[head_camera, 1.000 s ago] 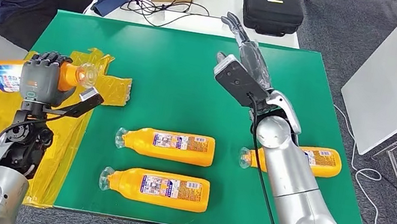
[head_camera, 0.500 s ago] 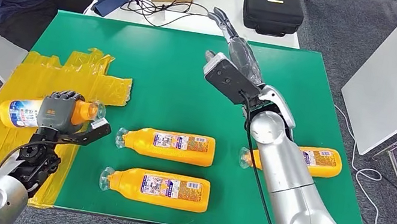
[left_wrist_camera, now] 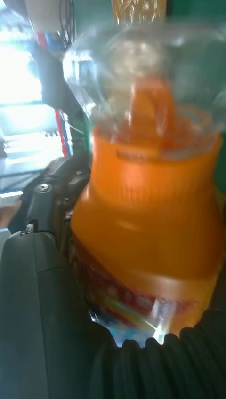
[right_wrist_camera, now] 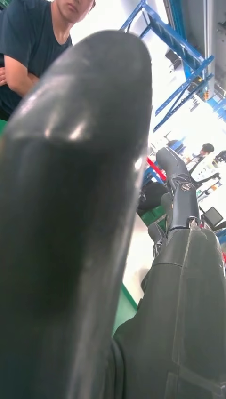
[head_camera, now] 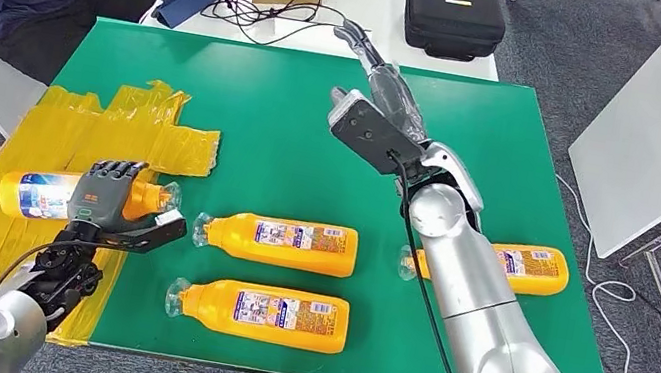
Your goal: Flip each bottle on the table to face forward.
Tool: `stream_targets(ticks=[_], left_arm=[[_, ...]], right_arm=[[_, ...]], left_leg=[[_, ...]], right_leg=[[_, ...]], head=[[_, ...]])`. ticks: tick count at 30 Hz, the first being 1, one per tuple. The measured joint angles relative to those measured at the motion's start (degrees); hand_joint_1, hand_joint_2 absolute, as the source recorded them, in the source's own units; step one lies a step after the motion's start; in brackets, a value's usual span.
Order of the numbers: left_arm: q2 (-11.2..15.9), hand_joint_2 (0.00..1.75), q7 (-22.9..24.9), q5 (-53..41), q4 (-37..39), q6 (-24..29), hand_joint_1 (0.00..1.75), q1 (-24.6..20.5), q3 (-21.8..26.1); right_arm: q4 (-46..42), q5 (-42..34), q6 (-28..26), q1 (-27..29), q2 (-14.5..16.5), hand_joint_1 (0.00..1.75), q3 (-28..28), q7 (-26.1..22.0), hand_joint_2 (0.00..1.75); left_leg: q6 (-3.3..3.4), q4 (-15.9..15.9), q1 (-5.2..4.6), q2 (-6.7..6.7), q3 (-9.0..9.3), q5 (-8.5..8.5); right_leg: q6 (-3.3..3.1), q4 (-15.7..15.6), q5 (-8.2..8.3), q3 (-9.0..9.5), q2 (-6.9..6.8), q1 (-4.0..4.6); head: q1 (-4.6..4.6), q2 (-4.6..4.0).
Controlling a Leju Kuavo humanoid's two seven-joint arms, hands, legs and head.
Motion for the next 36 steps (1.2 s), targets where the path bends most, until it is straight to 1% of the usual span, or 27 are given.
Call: stream_targets(ticks=[14, 21, 23, 24, 27, 29, 31, 34, 36], left_arm=[[0.1, 0.0, -1.2, 2.2, 1.7, 0.2, 0.0, -0.1, 0.0], [0.2, 0.0, -4.4, 4.4, 1.6, 0.5, 0.0, -0.3, 0.0], [0.3, 0.0, -7.4, 7.4, 0.2, 0.5, 0.0, -0.3, 0.4], [0.3, 0.0, -9.9, 9.9, -0.7, 0.5, 0.0, -0.3, 0.9], [0.4, 0.0, -20.6, 22.0, -4.0, 0.4, 0.0, -0.3, 4.7], [0.3, 0.0, -26.2, 33.3, -6.1, -0.2, 0.0, -0.3, 7.2], [0.5, 0.0, -28.5, 47.6, -9.8, -2.1, 0.0, 0.4, 8.0], [0.7, 0.0, -29.1, 69.6, -18.6, -5.6, 0.0, 2.7, 7.0], [0.8, 0.0, -29.2, 77.1, -24.3, -7.3, 0.0, 4.4, 6.5]], right_arm=[[2.6, 0.1, -0.1, -0.3, 0.3, 0.0, 0.7, -0.4, 0.0], [3.8, 0.8, -0.3, -0.3, 0.3, 0.0, 0.9, -0.4, 0.0], [4.2, 1.1, -0.4, -0.3, 0.3, 0.0, 0.9, -0.5, 0.0], [4.4, 1.3, -0.4, -0.2, 0.3, 0.0, 1.0, -0.5, 0.0], [4.7, 1.7, -0.5, 0.1, 0.1, 0.0, 1.3, -0.7, 0.0], [4.7, 2.1, -0.5, 0.7, -0.1, 0.0, 1.9, -0.7, 0.87], [4.6, 3.2, -0.9, 1.7, -0.4, 0.0, 2.6, -0.2, 1.75], [3.7, 6.5, -2.8, 4.2, -1.0, 0.0, 4.5, 1.7, 1.75], [2.6, 8.9, -4.5, 6.5, -1.4, 0.0, 6.2, 3.0, 1.75]], left_leg=[[0.0, 0.0, 0.0, 0.0, -0.01, 0.0], [0.0, 0.0, 0.0, 0.0, -0.01, 0.0], [0.0, 0.0, 0.01, 0.0, -0.01, 0.0], [0.0, 0.0, 0.01, 0.0, -0.01, 0.0], [-0.01, 0.0, 0.01, 0.01, 0.0, 0.0], [-0.01, 0.0, 0.01, 0.02, 0.01, 0.0], [-0.01, 0.0, 0.02, 0.02, 0.01, 0.0], [-0.01, 0.0, 0.04, 0.01, 0.0, 0.0], [-0.01, 0.0, 0.04, -0.01, -0.01, 0.0]], right_leg=[[0.0, 0.0, 0.0, 0.0, 0.0, -0.01], [0.0, 0.0, 0.0, -0.01, 0.0, 0.0], [0.0, 0.0, 0.0, -0.01, 0.0, 0.01], [0.0, 0.0, 0.0, -0.01, 0.0, 0.01], [0.0, 0.0, 0.0, -0.01, 0.02, 0.01], [0.0, 0.0, 0.0, -0.01, 0.02, 0.01], [0.0, 0.0, 0.0, -0.01, 0.02, 0.02], [-0.01, 0.0, -0.01, -0.02, 0.02, 0.03], [-0.02, 0.0, -0.02, -0.02, 0.01, 0.03]], head=[[0.0, 0.0], [0.0, 0.0], [0.01, 0.0], [0.0, 0.0], [0.01, 0.0], [0.01, 0.0], [0.0, 0.0], [0.0, 0.0], [0.0, 0.0]])
